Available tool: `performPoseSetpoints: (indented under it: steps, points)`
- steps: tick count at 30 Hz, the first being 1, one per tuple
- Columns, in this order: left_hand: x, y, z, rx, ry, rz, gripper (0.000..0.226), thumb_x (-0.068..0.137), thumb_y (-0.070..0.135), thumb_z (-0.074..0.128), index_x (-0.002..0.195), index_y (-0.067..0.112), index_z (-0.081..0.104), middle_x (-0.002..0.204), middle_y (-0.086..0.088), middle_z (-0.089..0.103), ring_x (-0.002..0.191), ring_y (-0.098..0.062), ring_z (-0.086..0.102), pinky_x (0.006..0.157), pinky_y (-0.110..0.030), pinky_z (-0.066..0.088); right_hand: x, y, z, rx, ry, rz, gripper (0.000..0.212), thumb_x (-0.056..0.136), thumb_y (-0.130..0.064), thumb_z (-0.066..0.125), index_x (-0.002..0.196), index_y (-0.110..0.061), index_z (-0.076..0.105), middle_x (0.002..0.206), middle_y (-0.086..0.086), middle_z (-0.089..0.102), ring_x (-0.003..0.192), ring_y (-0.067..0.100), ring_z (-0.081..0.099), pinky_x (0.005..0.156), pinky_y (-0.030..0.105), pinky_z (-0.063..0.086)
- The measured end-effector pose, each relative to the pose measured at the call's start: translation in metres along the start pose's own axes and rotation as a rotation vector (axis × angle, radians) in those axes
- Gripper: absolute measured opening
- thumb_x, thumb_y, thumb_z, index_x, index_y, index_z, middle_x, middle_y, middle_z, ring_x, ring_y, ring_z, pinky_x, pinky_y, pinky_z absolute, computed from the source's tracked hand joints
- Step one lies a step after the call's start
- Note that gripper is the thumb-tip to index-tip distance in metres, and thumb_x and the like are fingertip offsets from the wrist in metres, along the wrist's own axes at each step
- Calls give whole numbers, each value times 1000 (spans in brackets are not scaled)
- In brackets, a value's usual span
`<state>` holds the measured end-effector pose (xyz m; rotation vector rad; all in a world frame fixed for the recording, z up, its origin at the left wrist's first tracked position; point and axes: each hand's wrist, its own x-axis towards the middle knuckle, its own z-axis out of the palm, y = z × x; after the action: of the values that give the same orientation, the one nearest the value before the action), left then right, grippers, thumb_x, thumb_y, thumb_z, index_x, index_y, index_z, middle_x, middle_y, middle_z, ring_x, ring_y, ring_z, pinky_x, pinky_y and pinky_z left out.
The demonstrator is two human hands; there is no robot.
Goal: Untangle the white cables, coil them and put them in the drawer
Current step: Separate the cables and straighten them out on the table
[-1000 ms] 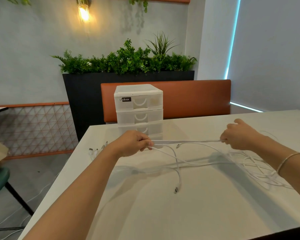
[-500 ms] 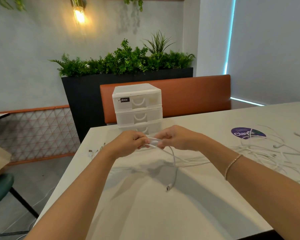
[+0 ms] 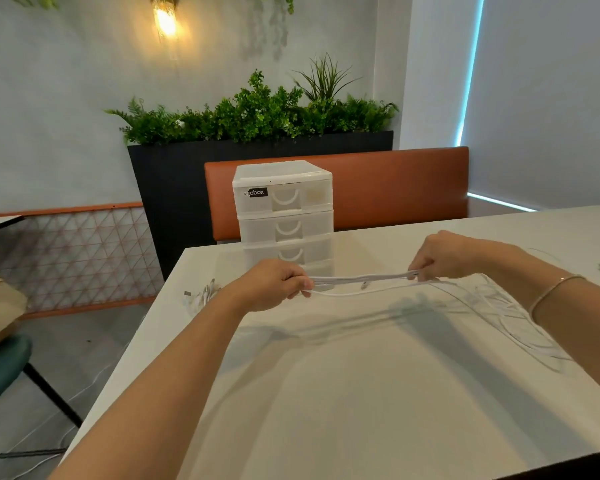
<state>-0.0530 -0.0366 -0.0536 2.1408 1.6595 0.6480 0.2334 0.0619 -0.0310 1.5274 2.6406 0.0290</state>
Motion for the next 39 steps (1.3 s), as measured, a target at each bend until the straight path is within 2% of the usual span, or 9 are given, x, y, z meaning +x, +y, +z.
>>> performPoseSetpoints:
  steps: [9, 13, 17, 22, 25, 28, 31, 36, 39]
  points:
    - [7, 4, 7, -7, -4, -2, 30, 96, 26, 50, 67, 28, 61, 62, 8, 51, 62, -7, 46, 59, -17, 37, -2, -12, 15, -592, 95, -113, 34, 93, -13, 40, 111, -31, 63, 111, -6, 61, 104, 14, 50, 91, 28, 34]
    - [7, 5, 8, 7, 6, -11, 25, 96, 26, 49, 77, 21, 65, 60, 8, 48, 57, -6, 43, 54, -13, 35, 0, -25, 29, -646, -91, -97, 31, 93, -14, 43, 114, -25, 63, 121, -3, 58, 116, 16, 46, 101, 35, 34]
    - [8, 5, 5, 20, 20, -4, 29, 96, 28, 48, 71, 27, 61, 63, 6, 49, 59, -9, 42, 53, -16, 34, -4, -54, 17, -89, -179, -93, 47, 89, -15, 52, 135, -25, 49, 146, -5, 40, 131, 19, 37, 110, 32, 27]
    - [6, 11, 3, 36, 42, 29, 33, 96, 28, 48, 64, 27, 56, 66, 6, 52, 54, -6, 39, 46, -11, 31, -6, -106, 4, 764, -24, -198, 24, 95, -38, 49, 105, -28, 68, 102, -6, 67, 99, 13, 58, 95, 29, 40]
    - [5, 10, 2, 45, 83, 31, 32, 96, 27, 49, 65, 22, 55, 63, 8, 49, 57, -6, 41, 51, -14, 31, -3, -113, 8, 814, -25, -177, 31, 98, -33, 43, 88, -16, 67, 70, -7, 62, 62, 11, 56, 74, 26, 48]
    - [5, 6, 6, -8, 142, 18, 17, 96, 23, 50, 93, 20, 66, 66, 11, 52, 61, -4, 45, 53, -10, 34, -6, -113, 8, 788, -78, -177, 30, 99, -29, 42, 86, -17, 67, 63, -6, 49, 47, 7, 43, 59, 24, 41]
    - [5, 6, 12, -16, 132, 27, 19, 96, 24, 49, 99, 19, 67, 66, 9, 51, 61, -4, 44, 55, -12, 33, -10, -108, 3, 720, -109, -118, 35, 99, -35, 42, 81, -17, 66, 63, -4, 46, 51, 10, 38, 55, 21, 34]
    - [2, 11, 17, -36, -9, 36, 22, 96, 28, 49, 94, 23, 70, 63, 10, 50, 57, -3, 42, 51, -9, 33, 0, -100, 3, 604, 192, -23, 42, 97, -41, 42, 90, -10, 69, 97, 11, 67, 86, 21, 58, 74, 30, 47]
    - [1, 7, 14, 10, -46, 29, 22, 96, 28, 50, 92, 21, 70, 63, 10, 50, 57, -3, 43, 52, -8, 34, -2, -106, 12, 638, 207, -69, 41, 97, -39, 42, 81, -12, 68, 87, 8, 65, 77, 16, 53, 71, 28, 43]
